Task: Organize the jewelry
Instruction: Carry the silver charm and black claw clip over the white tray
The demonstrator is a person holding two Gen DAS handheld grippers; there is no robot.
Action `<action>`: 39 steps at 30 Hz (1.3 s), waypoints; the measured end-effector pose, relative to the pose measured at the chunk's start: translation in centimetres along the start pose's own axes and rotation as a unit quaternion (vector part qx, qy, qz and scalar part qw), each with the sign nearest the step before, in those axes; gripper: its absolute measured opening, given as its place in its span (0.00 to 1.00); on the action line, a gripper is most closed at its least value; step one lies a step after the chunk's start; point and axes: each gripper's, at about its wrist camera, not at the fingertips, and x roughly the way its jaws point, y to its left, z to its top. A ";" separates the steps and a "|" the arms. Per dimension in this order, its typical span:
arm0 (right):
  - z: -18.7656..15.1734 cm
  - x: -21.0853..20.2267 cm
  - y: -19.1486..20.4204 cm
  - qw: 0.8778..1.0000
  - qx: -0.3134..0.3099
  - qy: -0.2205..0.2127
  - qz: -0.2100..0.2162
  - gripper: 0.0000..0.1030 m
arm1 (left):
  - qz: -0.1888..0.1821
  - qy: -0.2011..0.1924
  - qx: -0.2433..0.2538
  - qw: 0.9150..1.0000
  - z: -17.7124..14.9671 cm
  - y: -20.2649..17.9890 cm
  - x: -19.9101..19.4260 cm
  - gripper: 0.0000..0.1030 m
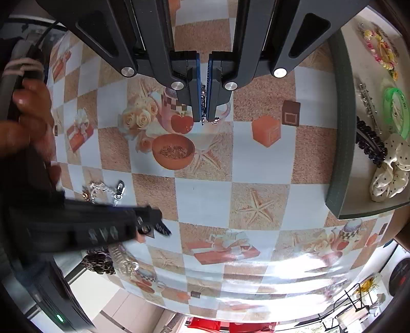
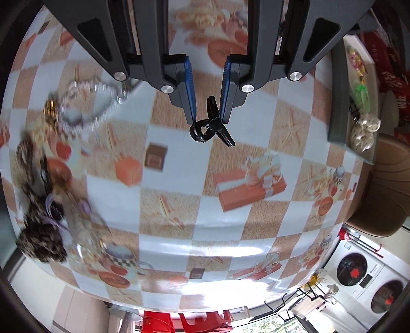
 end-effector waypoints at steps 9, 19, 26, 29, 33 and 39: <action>-4.3 -1.9 0.2 0.999 0.029 0.011 0.009 0.19 | -0.008 -0.008 0.019 1.000 -1.7 -0.2 -3.0 0.06; -7.1 -3.7 1.9 0.999 0.038 0.010 0.010 0.19 | -0.014 -0.020 0.038 0.999 -3.5 0.4 -6.0 0.06; -8.3 -4.6 3.5 0.999 0.034 0.011 0.007 0.19 | -0.015 -0.032 0.038 0.999 -4.8 2.0 -8.0 0.06; -8.6 -4.9 4.7 1.000 0.028 0.012 0.008 0.19 | -0.014 -0.039 0.036 0.998 -5.3 3.0 -8.9 0.06; -8.8 -5.1 6.8 1.000 0.014 0.012 0.012 0.19 | -0.010 -0.048 0.026 0.998 -6.0 4.5 -10.0 0.06; -8.7 -5.1 10.5 1.000 -0.014 0.011 0.025 0.19 | 0.002 -0.062 0.001 0.998 -7.1 7.5 -11.5 0.06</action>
